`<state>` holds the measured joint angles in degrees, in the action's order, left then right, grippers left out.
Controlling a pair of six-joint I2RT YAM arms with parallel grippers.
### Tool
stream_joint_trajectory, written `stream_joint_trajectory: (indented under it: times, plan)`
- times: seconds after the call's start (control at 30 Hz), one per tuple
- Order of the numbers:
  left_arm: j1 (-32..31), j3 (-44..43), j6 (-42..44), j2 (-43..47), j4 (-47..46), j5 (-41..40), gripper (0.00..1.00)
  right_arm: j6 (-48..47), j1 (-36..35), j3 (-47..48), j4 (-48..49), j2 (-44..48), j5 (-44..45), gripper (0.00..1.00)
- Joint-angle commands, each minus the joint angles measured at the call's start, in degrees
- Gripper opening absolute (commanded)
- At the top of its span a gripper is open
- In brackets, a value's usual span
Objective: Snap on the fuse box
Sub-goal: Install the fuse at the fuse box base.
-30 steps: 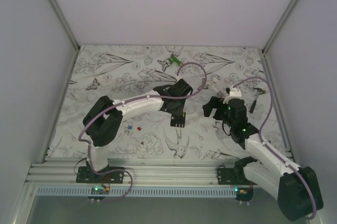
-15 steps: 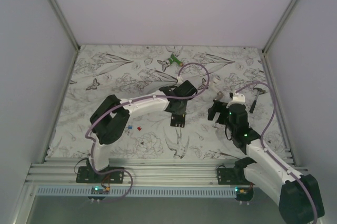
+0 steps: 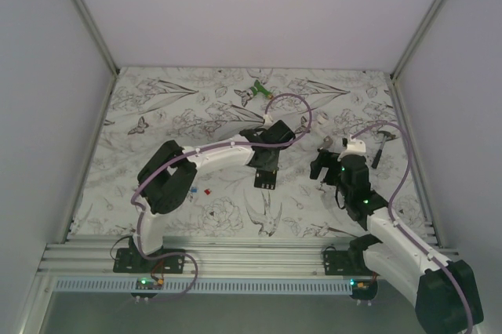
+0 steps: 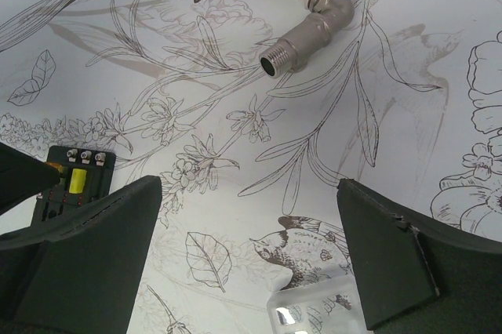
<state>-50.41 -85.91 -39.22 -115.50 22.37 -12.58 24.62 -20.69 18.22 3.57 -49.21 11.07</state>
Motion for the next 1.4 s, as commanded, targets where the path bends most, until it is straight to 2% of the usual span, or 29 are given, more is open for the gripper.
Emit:
stream_joint_trajectory:
  times: [0.0,0.37,1.37]
  plan:
    - [-0.39,-0.66,-1.28,-1.03,1.95,-0.97,0.00,-0.14,0.40,-0.03,0.64,0.02,1.32,1.00]
    - [-1.62,-0.66,-0.88,1.55,1.89,-3.85,0.00,-0.17,0.39,0.06,0.77,-0.80,1.18,1.00]
    - [-1.62,-1.28,-0.71,-1.51,2.83,-3.95,0.00,-0.18,0.43,0.24,0.87,-1.67,0.73,1.00]
